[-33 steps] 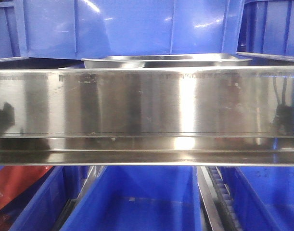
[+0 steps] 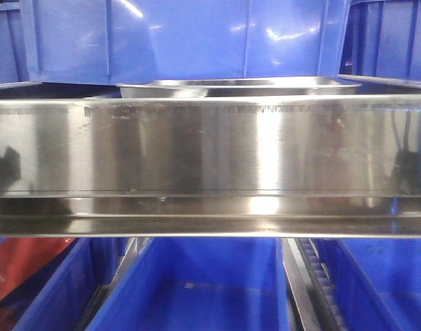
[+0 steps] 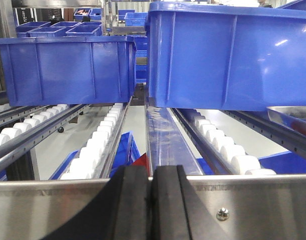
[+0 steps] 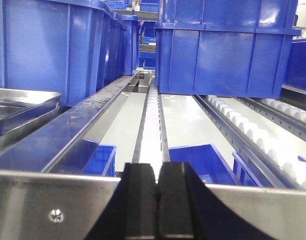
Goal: Stack silver trays without gaps
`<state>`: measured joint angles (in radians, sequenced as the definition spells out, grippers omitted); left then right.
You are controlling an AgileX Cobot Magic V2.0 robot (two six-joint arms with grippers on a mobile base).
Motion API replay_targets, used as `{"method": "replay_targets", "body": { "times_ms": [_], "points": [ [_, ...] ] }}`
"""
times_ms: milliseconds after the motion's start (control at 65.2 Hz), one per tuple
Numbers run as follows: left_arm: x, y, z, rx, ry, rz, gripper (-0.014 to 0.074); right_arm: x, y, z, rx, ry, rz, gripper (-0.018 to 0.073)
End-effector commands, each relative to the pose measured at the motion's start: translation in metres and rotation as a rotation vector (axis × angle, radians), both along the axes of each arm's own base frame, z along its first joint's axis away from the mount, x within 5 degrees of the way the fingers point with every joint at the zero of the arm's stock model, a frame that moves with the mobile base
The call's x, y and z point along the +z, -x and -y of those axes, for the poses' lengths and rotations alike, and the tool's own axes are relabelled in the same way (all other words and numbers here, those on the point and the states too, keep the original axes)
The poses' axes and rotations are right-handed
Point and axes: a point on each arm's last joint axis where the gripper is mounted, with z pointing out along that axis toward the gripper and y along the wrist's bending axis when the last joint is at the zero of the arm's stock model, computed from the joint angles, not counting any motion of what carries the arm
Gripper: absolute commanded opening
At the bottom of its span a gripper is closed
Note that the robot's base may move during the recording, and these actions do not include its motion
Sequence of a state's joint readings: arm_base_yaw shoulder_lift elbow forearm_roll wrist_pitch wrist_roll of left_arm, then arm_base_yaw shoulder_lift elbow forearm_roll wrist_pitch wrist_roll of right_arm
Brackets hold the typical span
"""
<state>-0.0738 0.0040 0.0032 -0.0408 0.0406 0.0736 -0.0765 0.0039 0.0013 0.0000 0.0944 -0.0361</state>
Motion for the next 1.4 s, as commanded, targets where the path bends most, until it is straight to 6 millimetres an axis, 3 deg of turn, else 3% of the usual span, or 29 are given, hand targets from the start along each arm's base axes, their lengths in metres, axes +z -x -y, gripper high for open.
{"method": "replay_targets", "body": {
  "times_ms": [0, 230, 399, 567, 705, 843, 1027, 1242, 1380],
  "points": [
    [0.003, 0.001, 0.0, -0.005, 0.007, 0.022, 0.0004, 0.002, 0.0, 0.0, -0.003, 0.003, 0.025, -0.0079],
    [0.004, 0.001, 0.0, -0.004, 0.007, 0.041, 0.0004, 0.006, 0.0, 0.0, -0.003, 0.006, 0.065, -0.0079],
    [0.022, 0.004, -0.001, 0.003, 0.023, 0.241, 0.0004, 0.017, 0.002, 0.0, -0.003, 0.016, 0.183, -0.0079],
    [0.043, 0.011, -0.002, 0.009, 0.037, 0.425, 0.0004, 0.05, 0.013, -0.001, -0.004, 0.042, 0.525, -0.0079],
    [0.079, 0.022, -0.003, 0.006, 0.043, 0.486, 0.0004, 0.092, 0.026, -0.002, -0.004, 0.046, 0.57, -0.0079],
    [0.111, 0.026, -0.002, -0.001, 0.036, 0.406, 0.0004, 0.125, 0.037, -0.003, -0.004, 0.039, 0.477, -0.0079],
    [0.142, 0.007, 0.0, -0.01, 0.016, 0.17, 0.0004, 0.156, 0.02, -0.001, -0.004, 0.02, 0.241, -0.0079],
    [0.161, -0.047, 0.006, -0.028, 0.014, -0.181, 0.0004, 0.175, -0.024, 0.001, 0.006, -0.028, -0.119, -0.0079],
    [0.164, -0.081, 0.009, -0.03, 0.013, -0.285, 0.0004, 0.18, -0.054, 0.003, 0.007, -0.046, -0.355, -0.0079]
  ]
}}
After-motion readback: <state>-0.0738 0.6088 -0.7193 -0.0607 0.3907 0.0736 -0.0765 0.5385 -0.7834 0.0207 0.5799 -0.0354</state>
